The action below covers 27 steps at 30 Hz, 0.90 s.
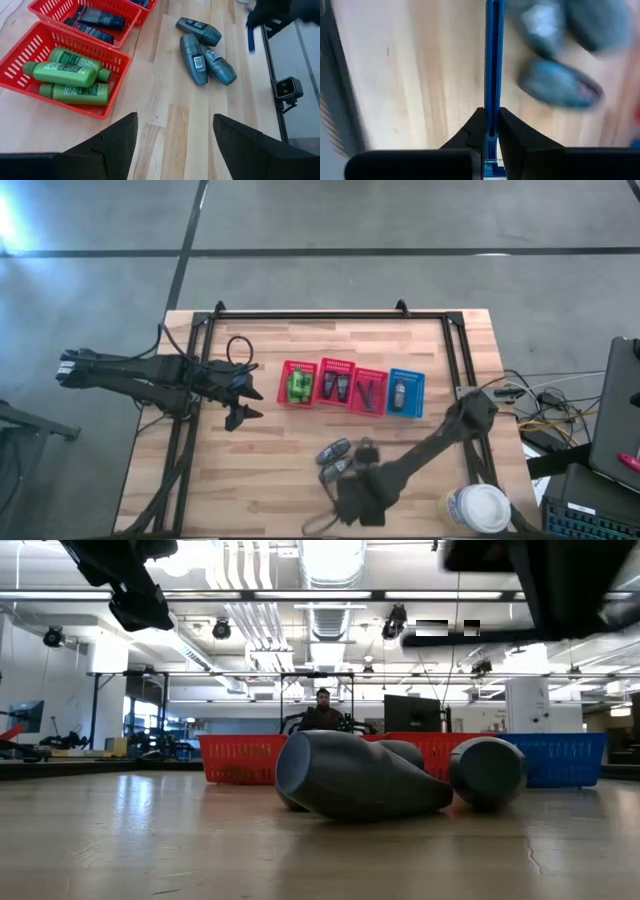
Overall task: Pick & Place Travel size toiletries
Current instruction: Put the blue razor in the right red bin
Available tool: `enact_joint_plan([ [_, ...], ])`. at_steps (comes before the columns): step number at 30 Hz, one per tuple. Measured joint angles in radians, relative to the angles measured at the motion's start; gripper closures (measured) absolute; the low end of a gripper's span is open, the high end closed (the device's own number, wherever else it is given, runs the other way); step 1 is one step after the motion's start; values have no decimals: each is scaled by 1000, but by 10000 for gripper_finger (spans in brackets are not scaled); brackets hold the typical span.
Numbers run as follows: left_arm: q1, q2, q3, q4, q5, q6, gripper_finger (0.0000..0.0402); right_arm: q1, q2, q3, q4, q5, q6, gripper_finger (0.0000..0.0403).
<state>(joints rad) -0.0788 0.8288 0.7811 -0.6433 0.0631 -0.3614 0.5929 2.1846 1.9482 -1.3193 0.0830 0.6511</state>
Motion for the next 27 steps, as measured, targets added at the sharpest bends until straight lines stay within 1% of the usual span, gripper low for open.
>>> enact_joint_plan([
  [3,0,0,0,7,0,0,138,-60,-122,-89,-17,3,319,376],
  [6,0,0,0,13,0,4,138,-162,-269,-253,-1,-7,679,376],
  [7,0,0,0,17,0,6,138,-204,-318,-320,27,-8,773,376],
  [9,0,0,0,23,0,9,138,-291,-402,-456,138,-9,898,375],
  [11,0,0,0,37,0,9,138,-377,-476,-578,268,-2,952,373],
  [13,0,0,0,42,0,10,138,-455,-538,-676,391,2,962,372],
  [14,0,0,0,42,0,10,138,-489,-561,-715,433,4,962,371],
  [16,0,0,0,44,0,16,138,-547,-593,-776,462,16,955,371],
  [18,0,0,0,47,-3,19,138,-595,-616,-818,463,26,950,371],
  [21,0,0,0,47,-12,16,138,-651,-630,-869,486,7,947,370],
  [25,0,0,0,48,-12,16,138,-682,-602,-909,593,5,945,365],
  [27,0,0,0,51,-12,17,138,-686,-586,-918,608,11,942,354],
])
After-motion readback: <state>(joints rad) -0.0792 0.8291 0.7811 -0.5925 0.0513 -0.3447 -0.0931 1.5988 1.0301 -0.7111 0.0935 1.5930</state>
